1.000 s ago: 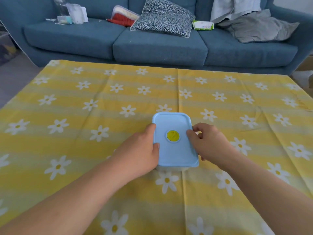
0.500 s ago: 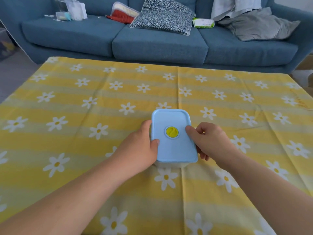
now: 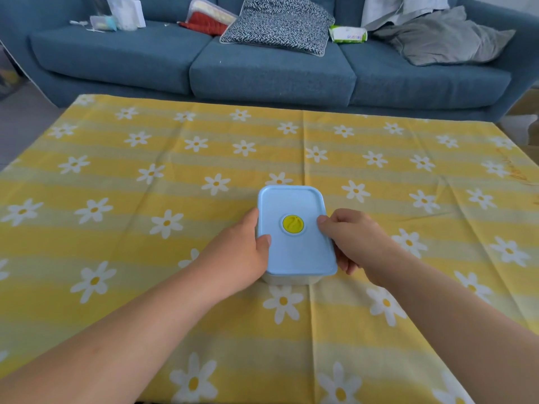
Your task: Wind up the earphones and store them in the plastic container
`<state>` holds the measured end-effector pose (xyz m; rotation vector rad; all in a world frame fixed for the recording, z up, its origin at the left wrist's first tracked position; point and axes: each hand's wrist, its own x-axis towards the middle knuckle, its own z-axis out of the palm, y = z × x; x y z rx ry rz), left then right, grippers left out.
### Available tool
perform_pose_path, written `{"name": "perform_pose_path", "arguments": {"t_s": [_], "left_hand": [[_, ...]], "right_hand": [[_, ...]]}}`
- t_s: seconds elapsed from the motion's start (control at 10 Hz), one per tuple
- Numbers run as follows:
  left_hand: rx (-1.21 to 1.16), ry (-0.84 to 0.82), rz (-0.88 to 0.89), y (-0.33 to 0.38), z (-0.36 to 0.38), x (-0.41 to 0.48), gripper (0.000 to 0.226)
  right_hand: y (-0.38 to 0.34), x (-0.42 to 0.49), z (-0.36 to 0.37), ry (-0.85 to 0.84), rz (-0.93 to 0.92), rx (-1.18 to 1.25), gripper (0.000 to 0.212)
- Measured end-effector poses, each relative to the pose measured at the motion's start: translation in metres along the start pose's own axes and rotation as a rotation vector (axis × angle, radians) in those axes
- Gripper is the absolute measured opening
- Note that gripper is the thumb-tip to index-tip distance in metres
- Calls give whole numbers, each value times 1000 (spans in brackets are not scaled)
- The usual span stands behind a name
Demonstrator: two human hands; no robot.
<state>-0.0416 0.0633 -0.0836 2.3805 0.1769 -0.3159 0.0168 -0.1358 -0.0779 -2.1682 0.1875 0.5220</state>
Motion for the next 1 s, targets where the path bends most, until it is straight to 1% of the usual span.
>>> {"name": "perform_pose_path", "arguments": {"t_s": [0.1, 0.2, 0.3, 0.4, 0.5, 0.6, 0.7, 0.9, 1.0], "left_hand": [[-63, -55, -66, 0, -2, -5, 46], [-295, -132, -155, -1, -2, -14, 30], [-360, -114, -144, -3, 0, -19, 17], [-379, -8, -149, -6, -1, -9, 13], [-403, 78, -155, -11, -6, 7, 12], [-403, 137, -152, -13, -8, 19, 14], [-375, 150, -149, -16, -8, 26, 15], [-257, 111, -106, -23, -12, 29, 16], [-142, 191, -71, -23, -15, 28, 30]], "right_hand": [[0, -5, 1, -49, 26, -102, 47], [0, -13, -7, -180, 122, -139, 63], [-1, -21, -14, -292, 96, -230, 38], [-2, -25, -12, -267, 12, -223, 28], [-4, -20, 0, -159, -36, -217, 35], [-9, -12, 11, -99, -60, -221, 37], [-12, -5, 16, -65, -66, -199, 38], [-7, -2, 12, -59, -59, -166, 41], [-7, -8, 7, -59, -51, -111, 44]]}}
